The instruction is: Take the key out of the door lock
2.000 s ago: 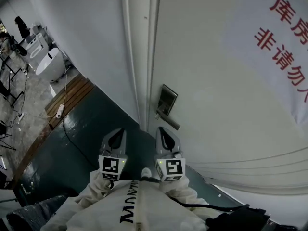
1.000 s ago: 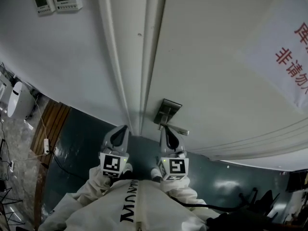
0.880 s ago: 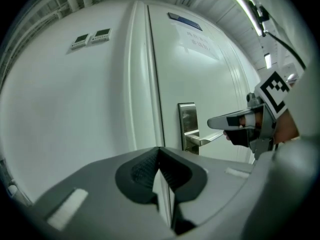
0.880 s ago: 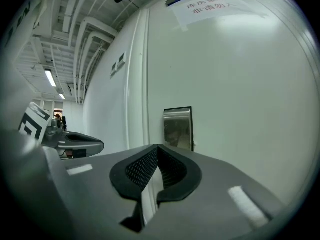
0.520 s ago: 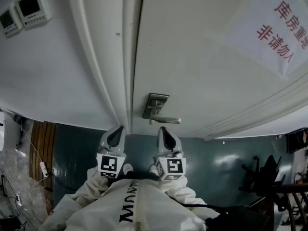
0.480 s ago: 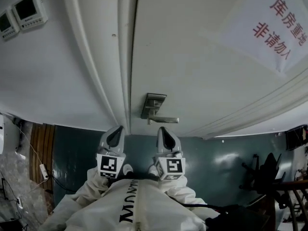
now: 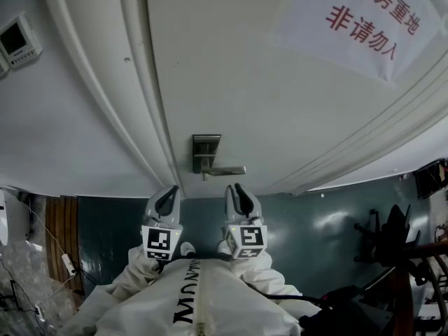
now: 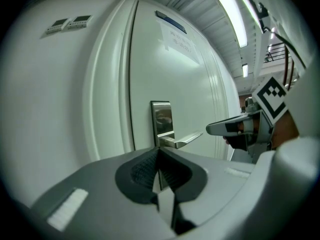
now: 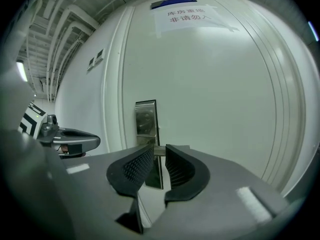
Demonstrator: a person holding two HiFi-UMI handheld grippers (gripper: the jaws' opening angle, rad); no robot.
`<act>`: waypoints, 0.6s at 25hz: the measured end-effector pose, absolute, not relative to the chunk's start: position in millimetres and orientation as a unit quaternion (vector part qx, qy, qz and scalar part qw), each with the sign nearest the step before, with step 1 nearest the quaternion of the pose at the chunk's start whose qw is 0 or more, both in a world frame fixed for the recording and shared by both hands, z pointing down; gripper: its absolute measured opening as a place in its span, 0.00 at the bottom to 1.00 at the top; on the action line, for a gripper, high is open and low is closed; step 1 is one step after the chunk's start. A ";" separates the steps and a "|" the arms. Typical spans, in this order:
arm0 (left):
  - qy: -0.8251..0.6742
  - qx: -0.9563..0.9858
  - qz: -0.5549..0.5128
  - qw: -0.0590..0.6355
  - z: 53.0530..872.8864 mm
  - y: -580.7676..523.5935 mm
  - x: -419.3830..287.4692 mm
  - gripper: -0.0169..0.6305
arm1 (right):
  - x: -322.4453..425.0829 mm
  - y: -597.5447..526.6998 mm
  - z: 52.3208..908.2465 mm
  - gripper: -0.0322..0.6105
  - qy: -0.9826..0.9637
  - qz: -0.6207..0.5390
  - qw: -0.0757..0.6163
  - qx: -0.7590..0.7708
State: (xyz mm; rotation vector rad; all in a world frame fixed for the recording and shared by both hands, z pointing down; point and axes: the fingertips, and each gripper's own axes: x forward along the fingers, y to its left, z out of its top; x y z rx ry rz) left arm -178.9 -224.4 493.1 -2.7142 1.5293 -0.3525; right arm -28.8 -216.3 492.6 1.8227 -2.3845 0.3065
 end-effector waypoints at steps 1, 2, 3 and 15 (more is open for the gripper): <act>0.488 -0.866 -0.113 0.004 492.5 -224.1 -178.5 0.03 | -29.1 -216.7 493.7 0.16 -0.790 0.105 0.059 0.602; 0.488 -0.865 -0.114 0.005 492.0 -223.6 -178.3 0.03 | -29.6 -216.9 495.2 0.17 -0.790 0.110 0.054 0.600; 0.488 -0.865 -0.115 0.006 491.7 -222.9 -178.3 0.03 | -30.5 -216.8 496.8 0.19 -0.792 0.117 0.049 0.598; 0.500 -0.857 -0.125 0.008 492.0 -213.6 -191.1 0.03 | -42.9 -224.5 528.1 0.31 -0.792 0.253 -0.047 0.554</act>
